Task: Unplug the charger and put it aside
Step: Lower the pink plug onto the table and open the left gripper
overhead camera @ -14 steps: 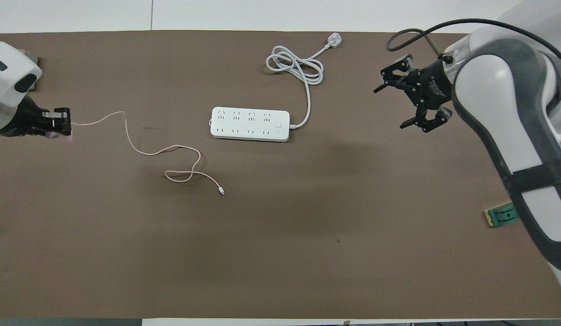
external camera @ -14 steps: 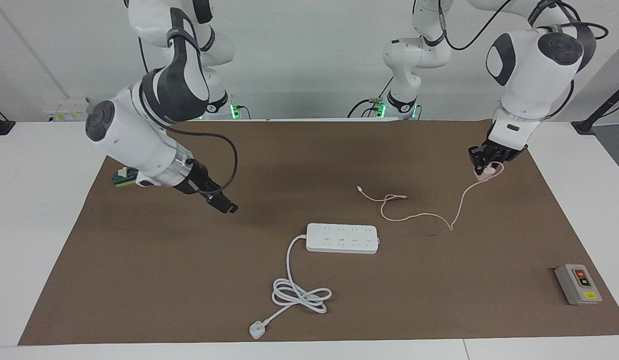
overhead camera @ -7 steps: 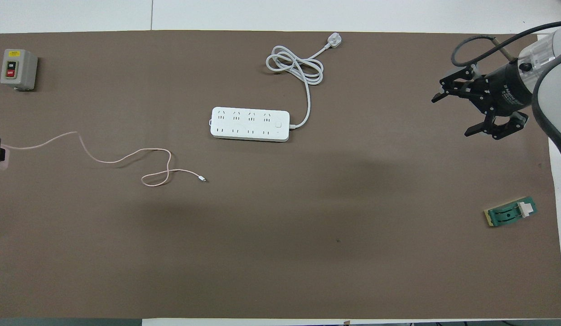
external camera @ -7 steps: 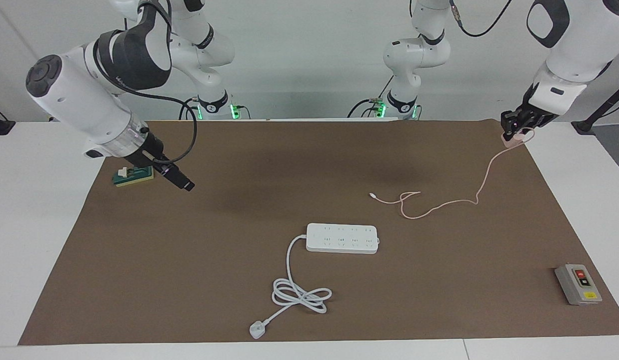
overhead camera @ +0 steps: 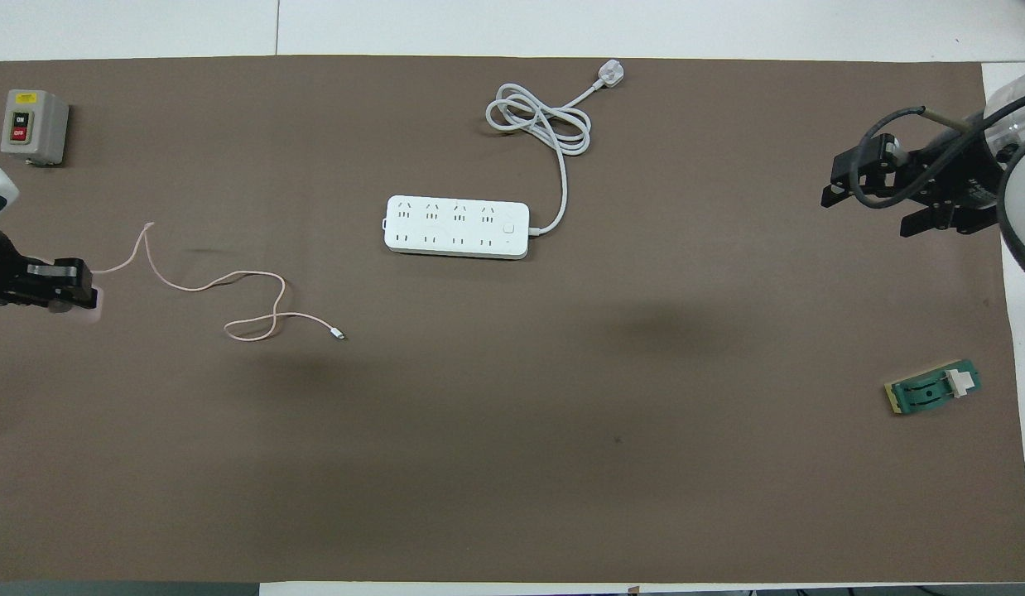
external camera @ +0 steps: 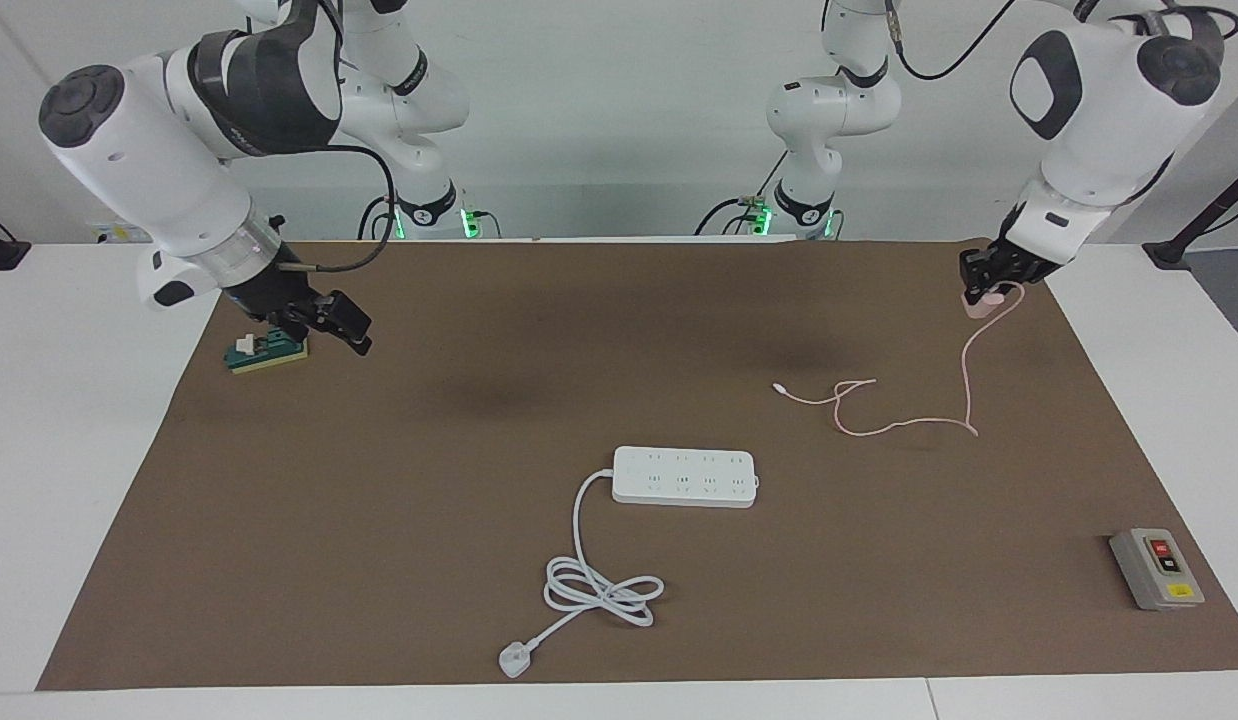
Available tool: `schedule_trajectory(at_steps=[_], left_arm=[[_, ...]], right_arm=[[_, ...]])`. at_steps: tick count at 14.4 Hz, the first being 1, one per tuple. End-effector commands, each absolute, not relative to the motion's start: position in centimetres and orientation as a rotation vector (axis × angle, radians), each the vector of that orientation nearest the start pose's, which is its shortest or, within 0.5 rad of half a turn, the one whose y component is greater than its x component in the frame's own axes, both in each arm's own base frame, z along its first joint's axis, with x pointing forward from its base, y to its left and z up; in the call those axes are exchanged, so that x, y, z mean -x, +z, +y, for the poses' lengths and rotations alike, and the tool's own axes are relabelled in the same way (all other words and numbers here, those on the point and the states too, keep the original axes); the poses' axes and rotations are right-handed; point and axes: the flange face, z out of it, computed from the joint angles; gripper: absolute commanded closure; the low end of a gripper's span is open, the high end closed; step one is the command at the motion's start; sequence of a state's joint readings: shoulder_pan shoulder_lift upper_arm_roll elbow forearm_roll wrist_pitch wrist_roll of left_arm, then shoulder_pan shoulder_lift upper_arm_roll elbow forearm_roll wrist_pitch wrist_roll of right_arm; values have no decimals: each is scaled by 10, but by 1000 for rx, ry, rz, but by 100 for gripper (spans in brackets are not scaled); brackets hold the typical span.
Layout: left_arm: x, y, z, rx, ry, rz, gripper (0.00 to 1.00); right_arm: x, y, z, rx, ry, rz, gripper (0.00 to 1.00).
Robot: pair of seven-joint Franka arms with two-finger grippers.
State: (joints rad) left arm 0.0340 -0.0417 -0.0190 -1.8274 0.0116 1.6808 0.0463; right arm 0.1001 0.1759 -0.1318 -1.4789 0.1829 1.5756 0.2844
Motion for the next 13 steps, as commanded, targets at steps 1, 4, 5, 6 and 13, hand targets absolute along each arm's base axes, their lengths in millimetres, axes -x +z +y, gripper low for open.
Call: schedule_trajectory(at_steps=[1,4,5,6,13], left_arm=[[-528,522,24,3264,146,165,100],[-521,490,60,3435,130,295,100],[-524,476,69,3466,142,337,100],[-526,463,82,3474,160,349,100],[-536,378,142,3709,20,302,100]], right_arm=[[-563,583,-4,2970,210,450,0],[-545,606,23,2976,186,362,0],[-542,615,24,2974,153,356,0],[-546,623,23,2971,84,349,0],[-549,619,-9,3072,29,80,0]])
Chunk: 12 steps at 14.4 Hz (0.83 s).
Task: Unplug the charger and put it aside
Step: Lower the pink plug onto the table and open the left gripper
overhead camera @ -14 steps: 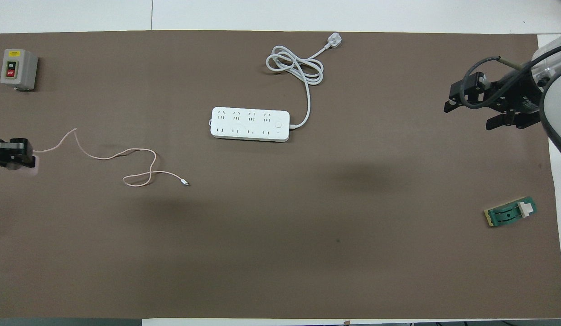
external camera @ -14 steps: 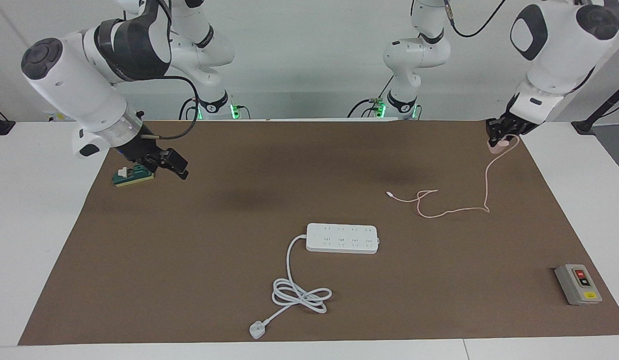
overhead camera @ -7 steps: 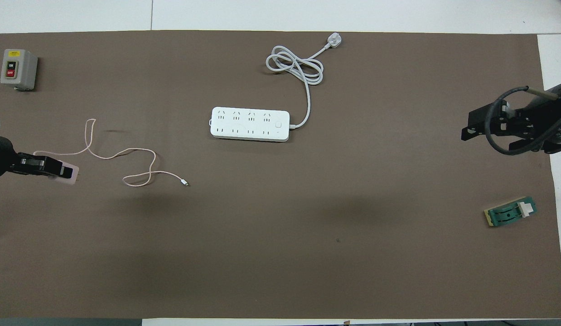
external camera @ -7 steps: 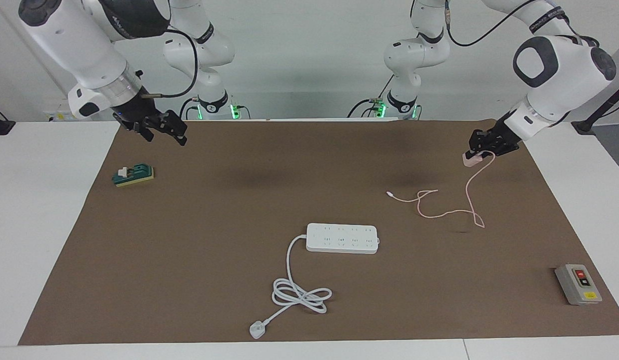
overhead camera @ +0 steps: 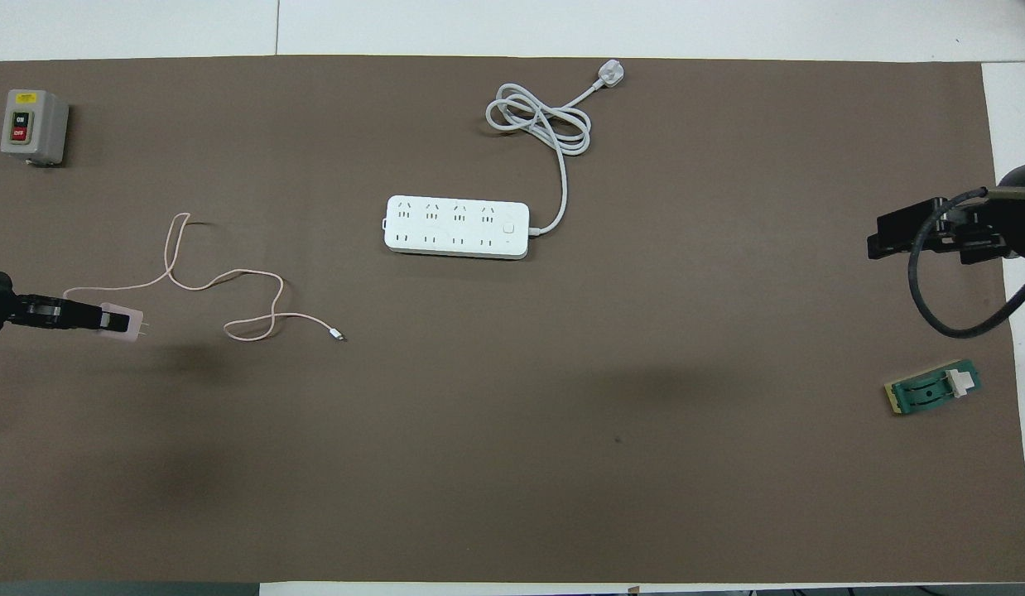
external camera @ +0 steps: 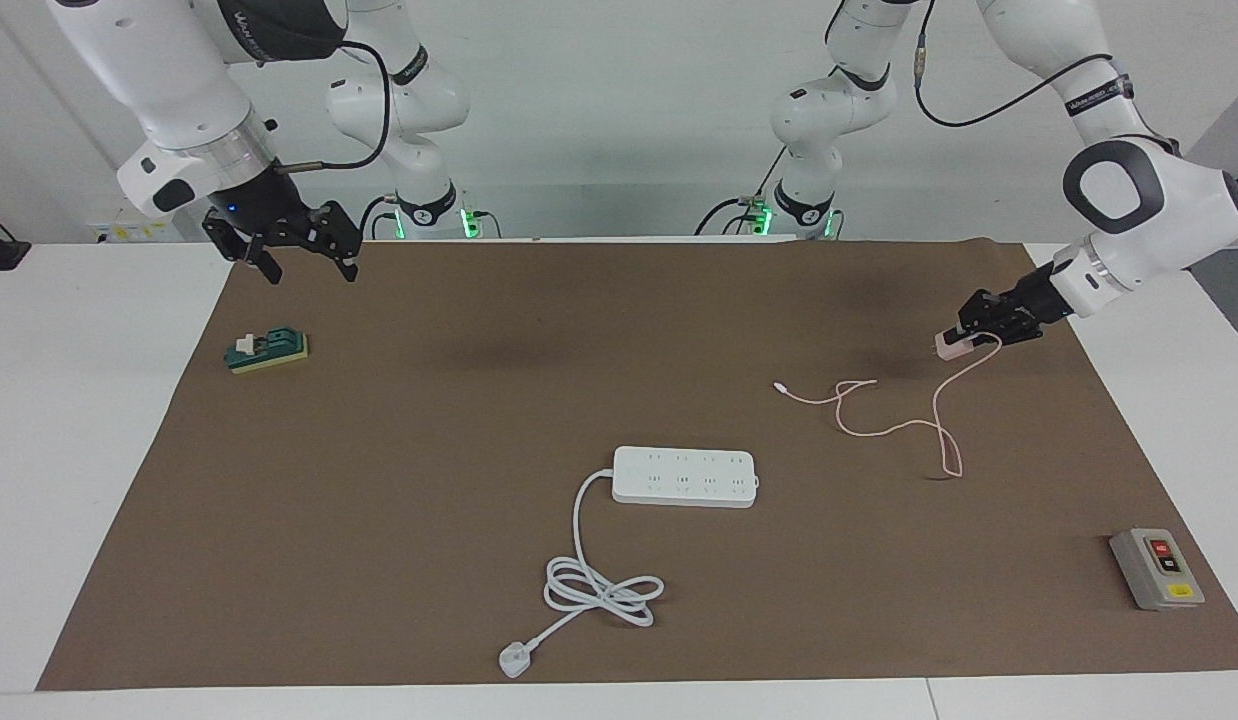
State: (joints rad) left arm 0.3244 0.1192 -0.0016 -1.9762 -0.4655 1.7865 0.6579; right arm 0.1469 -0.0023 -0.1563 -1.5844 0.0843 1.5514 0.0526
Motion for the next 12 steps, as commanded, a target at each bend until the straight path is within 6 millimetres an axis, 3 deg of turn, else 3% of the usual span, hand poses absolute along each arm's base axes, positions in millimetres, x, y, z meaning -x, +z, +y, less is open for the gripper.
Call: schedule_trajectory(at_steps=[1,3,5,7,12], left_arm=[[-539,367,146,-2518,15,-186,100],[-543,351,154,-2461,68,-135,100],[-545,349,152,-2433,86,-109,100],[-546,334,153,-2386,92,-87,100],[-541,318,156,-2338,103,-49,47]], right_arm=[[-551,622,-9,3081,12,81,0],[-557,637,-13,3089,-95,58,0],[-559,624,-11,3137,-20,15,0],[-569,604,-8,3139,37,17,0],[-567,600,-20,3106,69,61,0]])
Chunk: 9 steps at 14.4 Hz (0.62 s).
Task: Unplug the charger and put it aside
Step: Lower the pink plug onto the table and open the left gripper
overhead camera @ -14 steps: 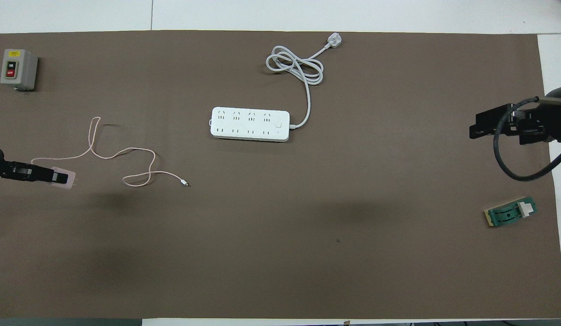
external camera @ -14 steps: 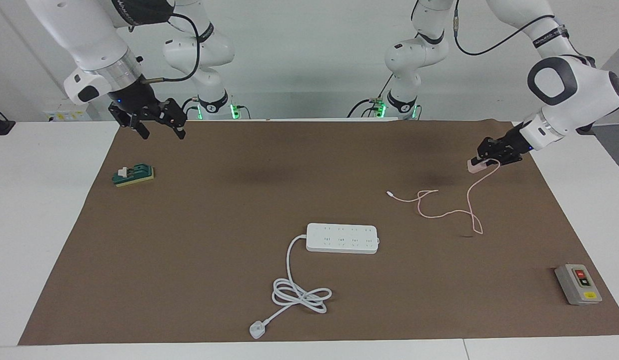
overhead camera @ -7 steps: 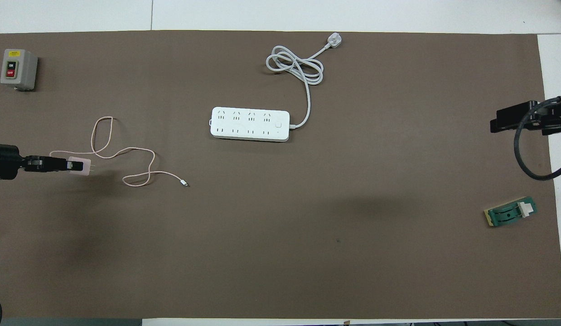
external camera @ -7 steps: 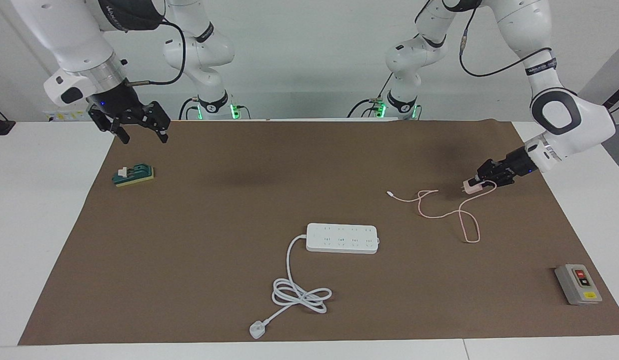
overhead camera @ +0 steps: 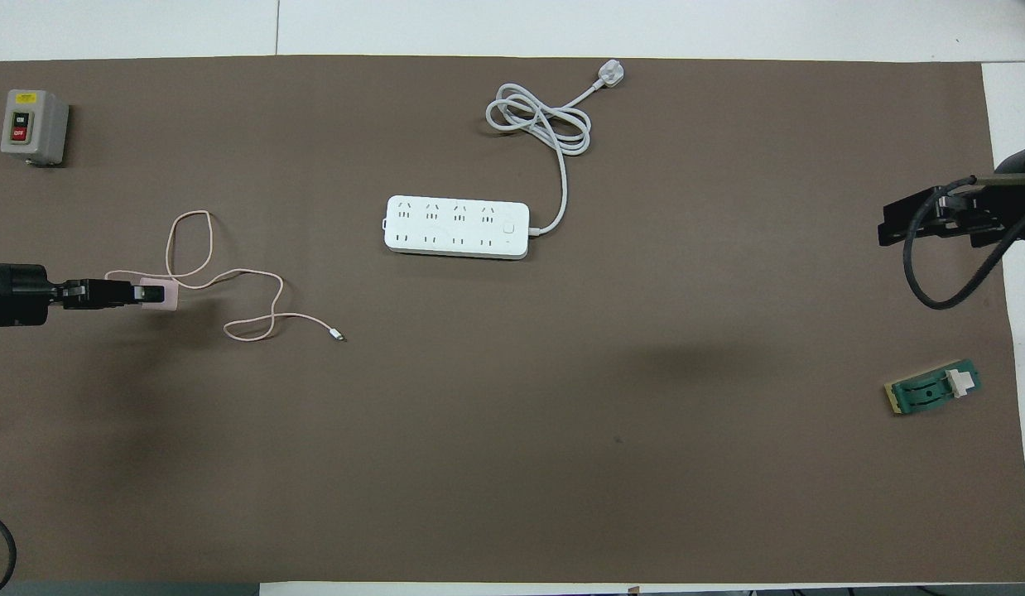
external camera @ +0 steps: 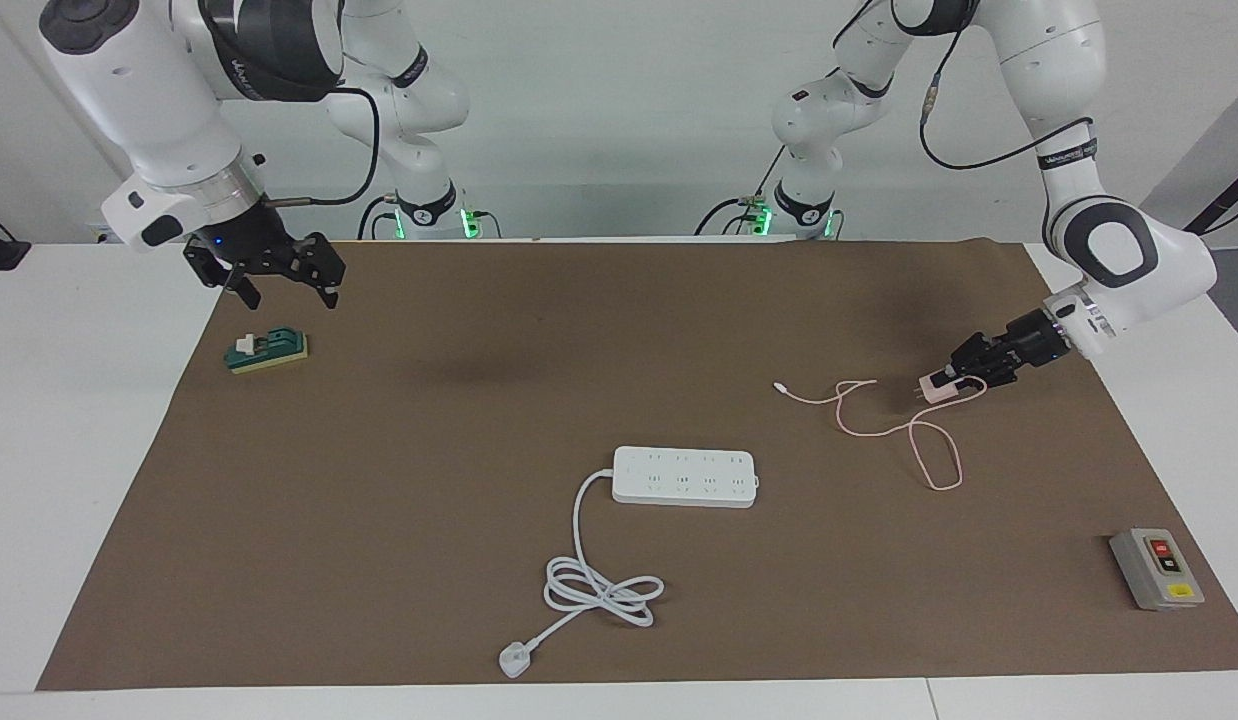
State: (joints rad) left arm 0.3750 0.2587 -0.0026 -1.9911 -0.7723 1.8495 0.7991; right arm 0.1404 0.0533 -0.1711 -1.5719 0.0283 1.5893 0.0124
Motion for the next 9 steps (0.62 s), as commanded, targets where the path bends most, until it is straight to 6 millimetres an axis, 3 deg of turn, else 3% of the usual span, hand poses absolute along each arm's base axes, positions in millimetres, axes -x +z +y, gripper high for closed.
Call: schedule_trajectory(at_steps=[1,2,3,5,9], left_arm=[[-541,315,156,-2335,95,-46,31],[-541,316,156,-2334,98,-46,0],[-541,317,155,-2332,95,-49,0],[-544,324,151,-2335,100,-63,0],[-551,365,153,-2410,97,-90,0]], right_arm=[[-567,600,-22,3108,71,56,0],[-567,601,-32,3109,65,49,0],[-567,600,-41,3107,63,35,0],[-566,600,-42,3108,69,47,0],[-566,601,-41,3108,64,44,0]])
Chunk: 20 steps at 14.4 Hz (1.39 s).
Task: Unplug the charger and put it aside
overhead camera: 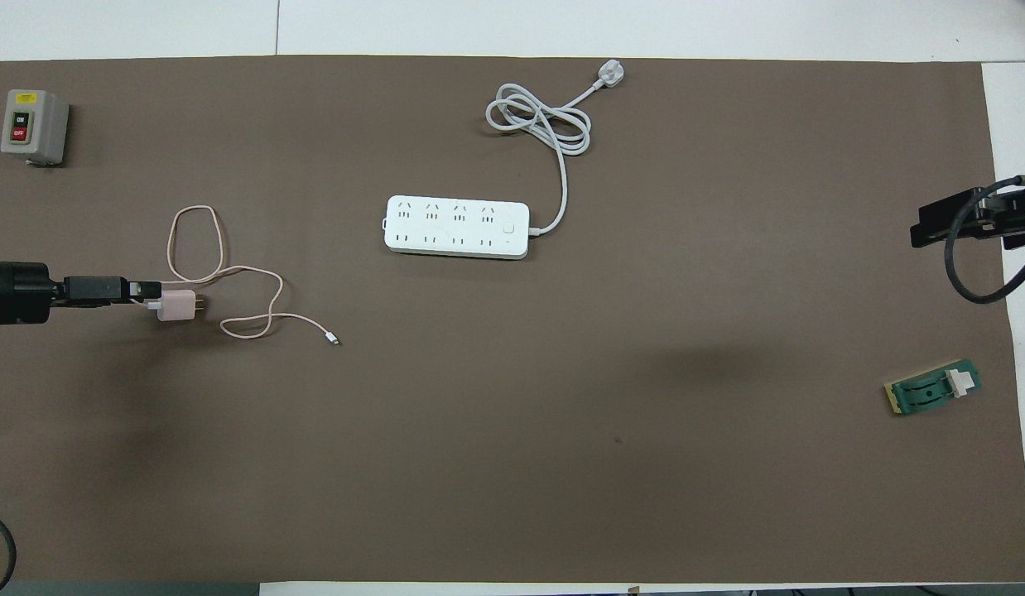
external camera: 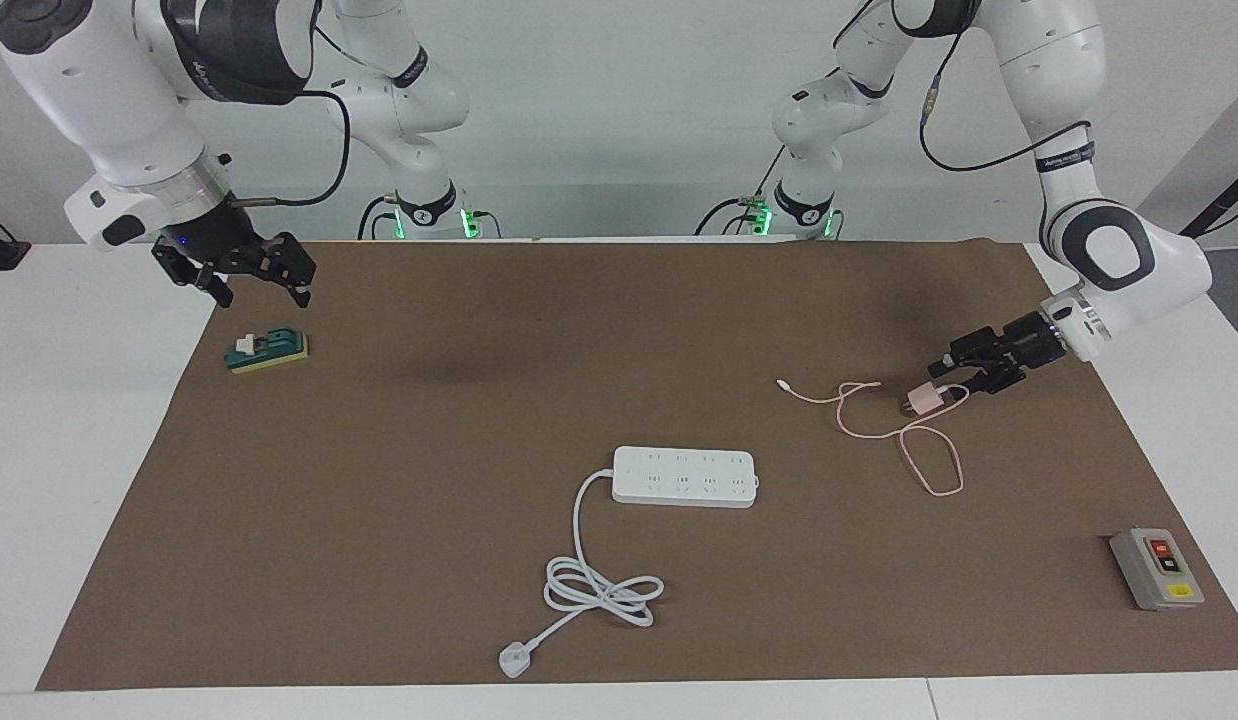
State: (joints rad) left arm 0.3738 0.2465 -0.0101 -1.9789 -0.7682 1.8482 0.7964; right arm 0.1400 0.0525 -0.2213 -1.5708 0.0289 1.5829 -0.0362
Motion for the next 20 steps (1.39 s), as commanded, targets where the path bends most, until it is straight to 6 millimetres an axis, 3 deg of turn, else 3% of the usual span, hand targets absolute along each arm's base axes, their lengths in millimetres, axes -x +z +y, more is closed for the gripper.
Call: schedule_trajectory(at_steps=[1,5,7,9,11,14,17,18,20], left_arm=[[-558,383,155,-2452,65,-96,0],[-576,449,145,-2580,-50,-109,0],[-573,498,143,-2645,-66,-67,0],[-573,546,122,-2754,-94,44,0],[-570,587,96,-2868,-141,298,0],[-552,626,70,-3054,-213,292,0],[-533,661,51,-3139,-119,244,0],[-527,667,39,-3180,-95,219,0],[-525,654,33,-3185,-83,199,0]], right_arm=[[-566,601,-40,3108,64,39,0],[-564,602,-36,3110,69,30,0],[-564,604,-35,3112,62,25,0],[-564,604,-31,3111,65,15,0],[-564,603,-30,3111,65,10,0],[-564,603,-32,3111,65,13,0],[-564,604,-30,3112,63,8,0],[-564,604,-30,3112,63,8,0],[-564,603,-31,3112,63,10,0]])
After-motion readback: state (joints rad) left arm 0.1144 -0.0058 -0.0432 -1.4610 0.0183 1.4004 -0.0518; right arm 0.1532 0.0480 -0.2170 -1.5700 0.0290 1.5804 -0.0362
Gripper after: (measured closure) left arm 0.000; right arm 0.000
